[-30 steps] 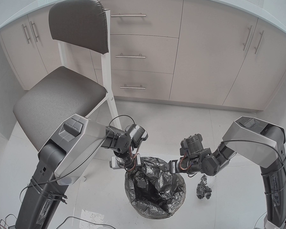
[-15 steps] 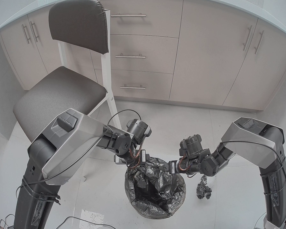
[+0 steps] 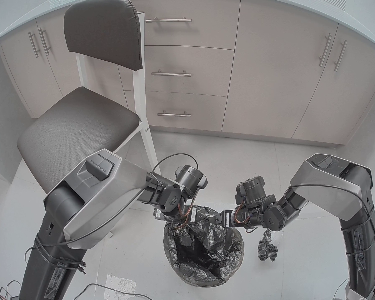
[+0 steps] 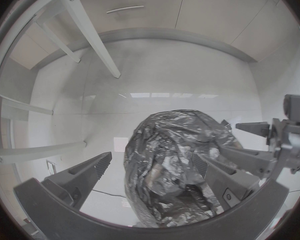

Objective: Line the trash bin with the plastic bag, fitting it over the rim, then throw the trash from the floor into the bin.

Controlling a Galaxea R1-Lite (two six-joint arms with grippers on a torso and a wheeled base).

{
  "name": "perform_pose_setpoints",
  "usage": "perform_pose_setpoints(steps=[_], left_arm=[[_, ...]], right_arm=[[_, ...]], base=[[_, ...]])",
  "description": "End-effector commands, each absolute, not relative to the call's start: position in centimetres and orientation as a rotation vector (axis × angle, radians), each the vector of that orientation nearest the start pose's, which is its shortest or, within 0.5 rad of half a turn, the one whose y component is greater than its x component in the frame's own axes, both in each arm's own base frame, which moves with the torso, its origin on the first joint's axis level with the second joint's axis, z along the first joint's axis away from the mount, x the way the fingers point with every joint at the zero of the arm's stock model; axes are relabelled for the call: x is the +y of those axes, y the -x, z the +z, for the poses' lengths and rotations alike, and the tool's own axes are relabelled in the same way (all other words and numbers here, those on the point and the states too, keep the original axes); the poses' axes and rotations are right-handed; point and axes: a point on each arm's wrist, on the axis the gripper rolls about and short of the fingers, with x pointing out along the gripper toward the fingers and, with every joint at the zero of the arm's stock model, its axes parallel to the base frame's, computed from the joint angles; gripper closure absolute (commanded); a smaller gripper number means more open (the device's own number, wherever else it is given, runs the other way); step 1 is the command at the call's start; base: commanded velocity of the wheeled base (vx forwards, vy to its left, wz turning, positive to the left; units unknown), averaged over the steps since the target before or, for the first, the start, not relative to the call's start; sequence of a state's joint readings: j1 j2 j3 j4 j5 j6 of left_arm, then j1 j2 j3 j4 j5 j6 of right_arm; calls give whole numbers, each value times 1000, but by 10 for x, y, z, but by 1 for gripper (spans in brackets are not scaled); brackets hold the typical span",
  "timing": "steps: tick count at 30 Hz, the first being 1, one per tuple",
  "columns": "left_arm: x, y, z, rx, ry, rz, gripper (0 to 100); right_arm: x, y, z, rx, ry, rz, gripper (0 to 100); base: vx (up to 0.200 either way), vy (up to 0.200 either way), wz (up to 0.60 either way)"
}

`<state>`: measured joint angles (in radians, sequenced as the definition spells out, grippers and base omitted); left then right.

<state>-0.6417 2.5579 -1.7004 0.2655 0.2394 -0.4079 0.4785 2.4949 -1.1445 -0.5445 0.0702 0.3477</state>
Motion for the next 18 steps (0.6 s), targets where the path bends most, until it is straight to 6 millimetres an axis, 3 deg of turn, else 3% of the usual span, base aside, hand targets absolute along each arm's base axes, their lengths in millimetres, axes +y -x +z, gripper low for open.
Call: perform_pose_setpoints(steps=[1,9,18], left_arm=[[-275,-377,-29,1083,-168,-132,0],[-278,-382,-46,1078,-241,-121,0],[-280,-384,-47,1073,-241,-122,0]], right_arm=[[196,-375,-48,876,-156,373,0],[196,-375,-49,879,-156,372,0],[196,-375,-49,877,-156,372,0]], base=[[0,0,0],[0,0,0],[0,0,0]])
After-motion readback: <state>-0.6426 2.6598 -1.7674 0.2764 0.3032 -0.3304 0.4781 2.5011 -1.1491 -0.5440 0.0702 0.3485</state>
